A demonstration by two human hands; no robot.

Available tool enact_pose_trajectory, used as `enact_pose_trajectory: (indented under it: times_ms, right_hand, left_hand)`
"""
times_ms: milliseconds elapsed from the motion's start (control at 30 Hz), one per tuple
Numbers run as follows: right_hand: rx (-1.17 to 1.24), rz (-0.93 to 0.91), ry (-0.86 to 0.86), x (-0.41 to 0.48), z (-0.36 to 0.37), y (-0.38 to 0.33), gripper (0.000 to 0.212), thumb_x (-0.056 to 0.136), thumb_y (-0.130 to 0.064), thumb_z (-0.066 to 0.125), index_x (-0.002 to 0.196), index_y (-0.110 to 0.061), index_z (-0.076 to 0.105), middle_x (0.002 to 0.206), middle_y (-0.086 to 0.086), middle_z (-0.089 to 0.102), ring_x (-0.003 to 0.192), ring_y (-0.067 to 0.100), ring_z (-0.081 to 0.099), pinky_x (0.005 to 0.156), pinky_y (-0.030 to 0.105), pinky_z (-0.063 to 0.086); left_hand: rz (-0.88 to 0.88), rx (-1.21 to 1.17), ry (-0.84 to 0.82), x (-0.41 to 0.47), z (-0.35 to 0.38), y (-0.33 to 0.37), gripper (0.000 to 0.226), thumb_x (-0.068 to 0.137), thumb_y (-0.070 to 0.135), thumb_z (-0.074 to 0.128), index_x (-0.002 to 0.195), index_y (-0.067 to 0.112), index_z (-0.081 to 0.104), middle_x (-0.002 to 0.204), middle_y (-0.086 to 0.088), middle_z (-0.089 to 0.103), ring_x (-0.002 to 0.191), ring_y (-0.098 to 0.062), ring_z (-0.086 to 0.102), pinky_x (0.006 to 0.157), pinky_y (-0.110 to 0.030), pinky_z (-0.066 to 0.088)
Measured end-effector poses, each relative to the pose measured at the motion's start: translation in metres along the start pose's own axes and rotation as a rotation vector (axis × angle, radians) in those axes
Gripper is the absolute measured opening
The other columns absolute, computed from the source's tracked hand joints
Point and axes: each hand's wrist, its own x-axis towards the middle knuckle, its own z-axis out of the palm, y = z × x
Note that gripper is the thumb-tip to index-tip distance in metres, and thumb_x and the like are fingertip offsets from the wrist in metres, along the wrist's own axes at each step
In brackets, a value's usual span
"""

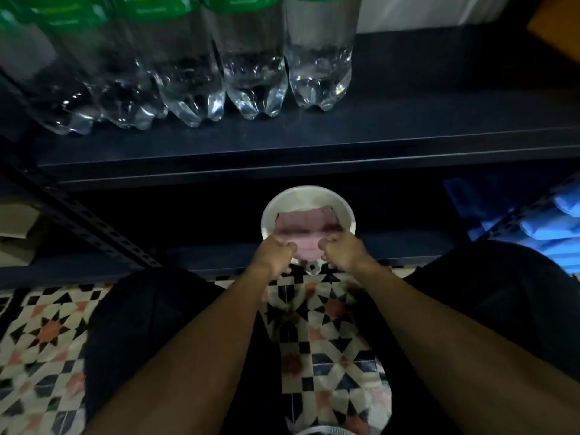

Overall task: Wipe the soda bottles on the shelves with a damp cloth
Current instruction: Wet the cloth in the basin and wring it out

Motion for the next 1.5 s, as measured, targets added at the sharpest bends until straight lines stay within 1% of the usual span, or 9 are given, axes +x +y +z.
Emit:
enact_pose_trajectory:
  times_ms: [167,267,533,667,867,1100,1233,1367,1500]
  right_hand:
    - [-0.085,0.125,-0.012,0.024,0.017,0.022,0.034,0.1,-0.03,0.053,0.126,-0.009,0.063,0.129,0.016,0.065,0.119,0.035,0.061,0.096,0.035,0.048]
    - [-0.041,0.166,-0.012,0.031,0.024,0.03,0.044,0.1,-0.032,0.052,0.139,-0.012,0.055,0.14,0.015,0.056,0.125,0.038,0.053,0.103,0.04,0.047]
    - [0.185,0.216,-0.039,0.058,0.039,0.043,0.066,0.074,-0.047,0.053,0.117,0.002,0.063,0.119,0.024,0.064,0.108,0.044,0.065,0.09,0.05,0.055]
    - [0.249,0.255,-0.06,0.048,0.036,0.042,0.03,0.093,-0.032,0.058,0.098,-0.003,0.063,0.103,0.019,0.065,0.103,0.042,0.069,0.089,0.051,0.056]
    - [0.248,0.333,-0.155,0.012,0.027,0.038,0.029,0.102,-0.031,0.054,0.115,-0.005,0.056,0.092,0.008,0.064,0.079,0.024,0.065,0.076,0.036,0.053]
    - [0.025,0.306,-0.227,0.005,0.022,0.036,0.033,0.101,-0.035,0.053,0.114,-0.005,0.058,0.107,0.012,0.064,0.1,0.033,0.068,0.073,0.032,0.048]
    - [-0.257,0.129,-0.049,0.033,0.015,0.02,0.041,0.099,-0.041,0.049,0.11,-0.005,0.064,0.113,0.017,0.067,0.093,0.031,0.061,0.071,0.032,0.043]
    - [-0.201,0.051,-0.031,0.068,0.012,0.001,0.053,0.1,-0.039,0.051,0.141,-0.006,0.056,0.141,0.019,0.058,0.135,0.034,0.05,0.109,0.035,0.042]
    - [-0.309,0.022,-0.052,0.106,0.022,0.007,0.066,0.092,-0.056,0.034,0.127,-0.014,0.069,0.136,0.019,0.062,0.133,0.034,0.049,0.115,0.041,0.038]
  left_hand:
    - [-0.183,-0.095,-0.038,0.026,0.019,-0.014,0.038,0.107,0.029,0.054,0.143,0.02,0.047,0.13,-0.007,0.059,0.109,-0.027,0.069,0.071,-0.031,0.053]
    - [-0.237,-0.123,-0.039,0.038,0.024,-0.019,0.035,0.106,0.03,0.052,0.139,0.019,0.053,0.117,-0.001,0.061,0.102,-0.025,0.072,0.068,-0.032,0.052]
    - [-0.325,-0.299,-0.041,0.049,0.034,-0.023,0.018,0.103,0.027,0.056,0.118,0.019,0.064,0.113,-0.001,0.071,0.087,-0.019,0.073,0.065,-0.028,0.047]
    - [-0.32,-0.235,-0.028,0.046,0.033,-0.031,0.02,0.101,0.026,0.057,0.115,0.016,0.068,0.1,-0.005,0.072,0.063,-0.012,0.065,0.053,-0.023,0.04]
    - [-0.345,-0.184,-0.074,0.026,0.028,-0.044,0.02,0.103,0.026,0.056,0.112,0.012,0.067,0.097,-0.005,0.068,0.056,-0.013,0.061,0.05,-0.023,0.037]
    - [-0.309,0.086,-0.159,0.02,0.022,-0.041,0.034,0.106,0.03,0.056,0.13,0.007,0.058,0.106,-0.012,0.065,0.057,-0.017,0.063,0.037,-0.018,0.041]
    - [-0.159,0.403,-0.079,0.048,0.008,-0.021,0.038,0.103,0.037,0.059,0.116,0.003,0.068,0.1,-0.014,0.074,0.072,-0.024,0.067,0.059,-0.026,0.05]
    - [-0.042,0.436,0.04,0.084,0.0,-0.003,0.048,0.107,0.037,0.05,0.142,0.006,0.06,0.139,-0.019,0.064,0.122,-0.036,0.063,0.094,-0.034,0.05]
    - [0.011,0.427,0.049,0.11,0.004,0.0,0.039,0.108,0.032,0.05,0.132,0.009,0.069,0.13,-0.016,0.07,0.113,-0.031,0.067,0.086,-0.028,0.049]
